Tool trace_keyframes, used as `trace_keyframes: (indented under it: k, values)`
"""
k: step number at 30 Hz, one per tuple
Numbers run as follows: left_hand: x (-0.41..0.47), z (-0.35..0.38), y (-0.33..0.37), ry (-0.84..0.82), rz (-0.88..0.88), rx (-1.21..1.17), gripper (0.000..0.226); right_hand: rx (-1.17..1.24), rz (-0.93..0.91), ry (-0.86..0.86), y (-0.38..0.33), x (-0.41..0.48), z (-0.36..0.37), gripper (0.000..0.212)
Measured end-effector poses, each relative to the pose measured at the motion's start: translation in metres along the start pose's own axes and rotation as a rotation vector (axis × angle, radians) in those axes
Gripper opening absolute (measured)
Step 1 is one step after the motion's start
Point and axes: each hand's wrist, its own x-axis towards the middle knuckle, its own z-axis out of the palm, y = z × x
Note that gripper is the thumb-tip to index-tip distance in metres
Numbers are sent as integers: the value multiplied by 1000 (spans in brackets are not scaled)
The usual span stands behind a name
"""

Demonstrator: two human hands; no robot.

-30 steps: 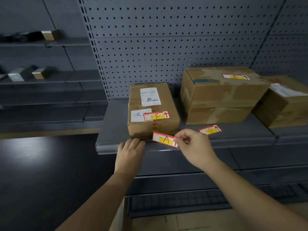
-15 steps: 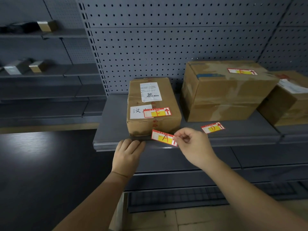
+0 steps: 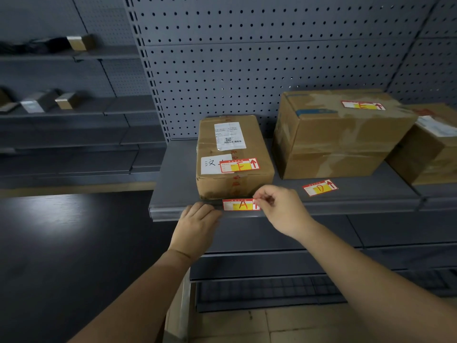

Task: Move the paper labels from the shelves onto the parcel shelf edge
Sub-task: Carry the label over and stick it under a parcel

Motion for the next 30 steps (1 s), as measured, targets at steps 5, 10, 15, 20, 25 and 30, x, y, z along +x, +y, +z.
trace_keyframes:
  k: [5, 10, 15, 20, 25, 30]
  values:
    - [4, -9, 2, -119, -107, -84, 16, -80, -62, 11, 0, 5, 10, 11]
    - [5, -13, 5, -157, -207, -123, 23, -141, -128, 9, 0, 5, 14, 15]
    - [5, -11, 5, -161, -217, -112, 27, -227, -162, -14, -3, 5, 19, 18]
    - [7, -14, 5, -173, -180, -92, 24, -264, -106, 22, -3, 0, 19, 22]
    - [10, -22, 11, -178, -198, -49, 18, -246, -70, 3, -8, -7, 13, 32]
    - [29, -49, 26, -143, -230, -13, 20, -226, -55, 7, -27, -12, -1, 33]
